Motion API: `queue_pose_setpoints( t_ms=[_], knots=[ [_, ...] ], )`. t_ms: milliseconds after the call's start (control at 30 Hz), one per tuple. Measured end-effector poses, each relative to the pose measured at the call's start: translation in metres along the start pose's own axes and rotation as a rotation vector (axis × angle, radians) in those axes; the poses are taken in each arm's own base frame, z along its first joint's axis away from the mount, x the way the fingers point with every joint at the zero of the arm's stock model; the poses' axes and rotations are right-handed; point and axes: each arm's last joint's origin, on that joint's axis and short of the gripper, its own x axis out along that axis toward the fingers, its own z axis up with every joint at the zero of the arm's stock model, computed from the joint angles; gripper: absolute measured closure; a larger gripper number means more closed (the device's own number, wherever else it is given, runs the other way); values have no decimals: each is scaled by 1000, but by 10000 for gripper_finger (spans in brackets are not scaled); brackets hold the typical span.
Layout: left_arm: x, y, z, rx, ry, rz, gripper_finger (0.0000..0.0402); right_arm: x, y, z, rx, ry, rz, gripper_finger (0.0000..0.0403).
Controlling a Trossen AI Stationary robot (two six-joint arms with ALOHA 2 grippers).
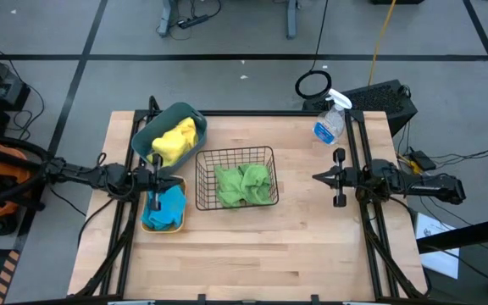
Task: Sort microfiber towel by color & place in baskets
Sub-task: Return to Home Position
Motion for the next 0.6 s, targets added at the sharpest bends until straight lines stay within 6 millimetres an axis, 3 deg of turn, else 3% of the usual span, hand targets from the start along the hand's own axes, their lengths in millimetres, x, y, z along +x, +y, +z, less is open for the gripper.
queue_pose_setpoints(
  t_ms=[267, 600],
  knots=[
    [2, 6, -6, -5, 19, -8, 399, 0, -1, 0, -88, 2, -4, 403],
    [2, 10, -8, -11, 33, 10, 399, 0, 0, 0, 44, -6, 26, 403]
  ],
)
